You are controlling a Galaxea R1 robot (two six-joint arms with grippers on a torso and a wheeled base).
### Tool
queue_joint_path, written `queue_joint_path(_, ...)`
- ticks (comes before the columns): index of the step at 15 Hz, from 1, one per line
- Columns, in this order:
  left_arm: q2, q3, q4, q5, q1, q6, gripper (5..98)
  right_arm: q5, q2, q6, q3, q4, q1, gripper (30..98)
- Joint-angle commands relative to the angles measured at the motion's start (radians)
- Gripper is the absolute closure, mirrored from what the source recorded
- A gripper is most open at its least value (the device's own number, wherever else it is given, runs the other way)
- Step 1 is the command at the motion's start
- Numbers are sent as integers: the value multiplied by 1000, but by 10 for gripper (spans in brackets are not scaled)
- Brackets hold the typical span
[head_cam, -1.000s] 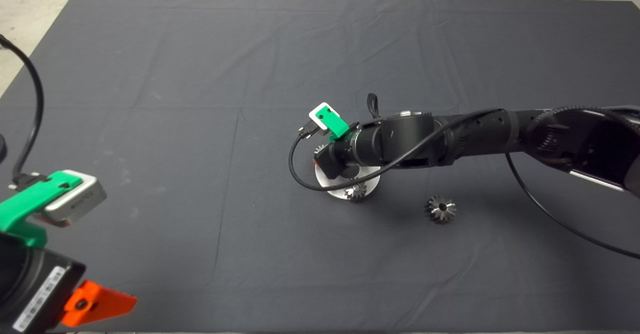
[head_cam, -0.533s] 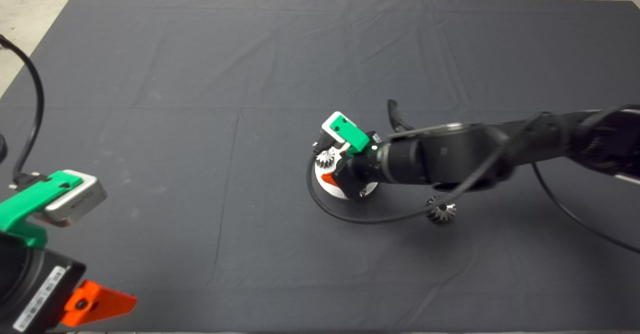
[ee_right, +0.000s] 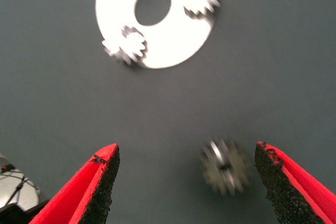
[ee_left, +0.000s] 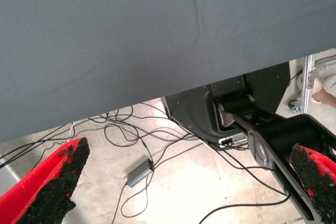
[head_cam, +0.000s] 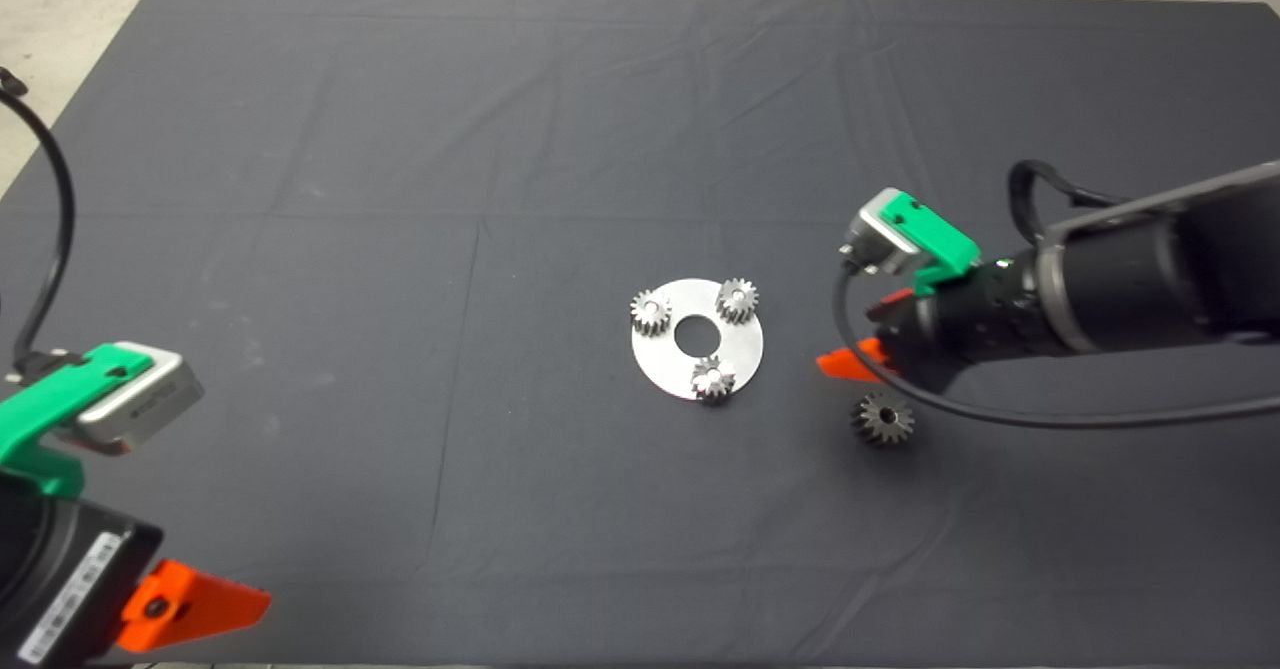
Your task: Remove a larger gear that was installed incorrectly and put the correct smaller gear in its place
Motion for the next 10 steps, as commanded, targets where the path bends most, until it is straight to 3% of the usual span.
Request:
queue_joint_path(1, 19, 14, -16, -6, -4, 4, 54, -105, -211, 129, 155, 259, 75, 591)
queue_joint_path(3, 11, 9, -16, -8, -4, 1, 54, -143, -243, 154, 171, 367, 95, 557)
queue_joint_path(5, 9, 12, -18, -8, -4, 4, 54, -146, -225, 176, 174, 468, 157, 519)
queue_joint_path(10, -16, 11, -22, -8, -4, 4, 54, -170, -223, 202, 174, 496, 175, 452)
